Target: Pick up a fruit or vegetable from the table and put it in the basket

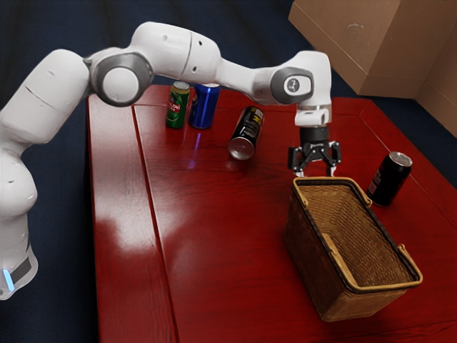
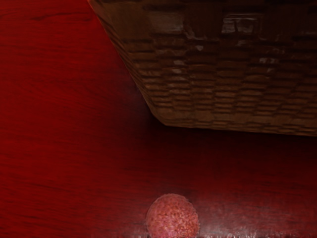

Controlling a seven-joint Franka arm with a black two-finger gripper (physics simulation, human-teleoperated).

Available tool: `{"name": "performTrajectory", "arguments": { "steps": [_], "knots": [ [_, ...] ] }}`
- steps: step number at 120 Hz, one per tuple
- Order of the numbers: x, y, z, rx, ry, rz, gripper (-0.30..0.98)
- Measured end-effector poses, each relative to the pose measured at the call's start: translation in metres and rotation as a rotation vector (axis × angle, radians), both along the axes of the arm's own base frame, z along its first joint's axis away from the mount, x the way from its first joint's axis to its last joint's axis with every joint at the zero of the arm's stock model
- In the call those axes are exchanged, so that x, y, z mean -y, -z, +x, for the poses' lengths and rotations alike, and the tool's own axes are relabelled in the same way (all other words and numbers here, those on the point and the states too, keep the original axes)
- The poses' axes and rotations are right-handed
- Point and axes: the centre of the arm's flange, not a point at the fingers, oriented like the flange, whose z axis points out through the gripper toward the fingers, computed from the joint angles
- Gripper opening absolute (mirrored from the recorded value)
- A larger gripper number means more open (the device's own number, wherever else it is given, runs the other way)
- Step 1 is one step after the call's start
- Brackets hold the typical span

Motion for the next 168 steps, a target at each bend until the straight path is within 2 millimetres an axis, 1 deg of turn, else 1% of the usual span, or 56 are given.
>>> {"name": "performTrajectory", "arguments": {
  "steps": [18, 35, 51, 102, 122, 141, 168],
  "knots": [
    [0.001, 0.015, 0.003, -0.01, 0.013, 0.002, 0.69],
    [0.01, 0.028, 0.007, -0.01, 0.028, 0.0, 0.69],
    [0.01, 0.04, 0.01, -0.016, 0.032, -0.002, 0.69],
    [0.015, 0.054, 0.013, -0.022, 0.045, -0.01, 0.69],
    [0.024, 0.057, 0.014, -0.021, 0.055, -0.013, 0.69],
    [0.028, 0.062, 0.015, -0.024, 0.059, -0.016, 0.69],
    [0.029, 0.067, 0.016, -0.025, 0.057, -0.02, 0.69]
  ]
}}
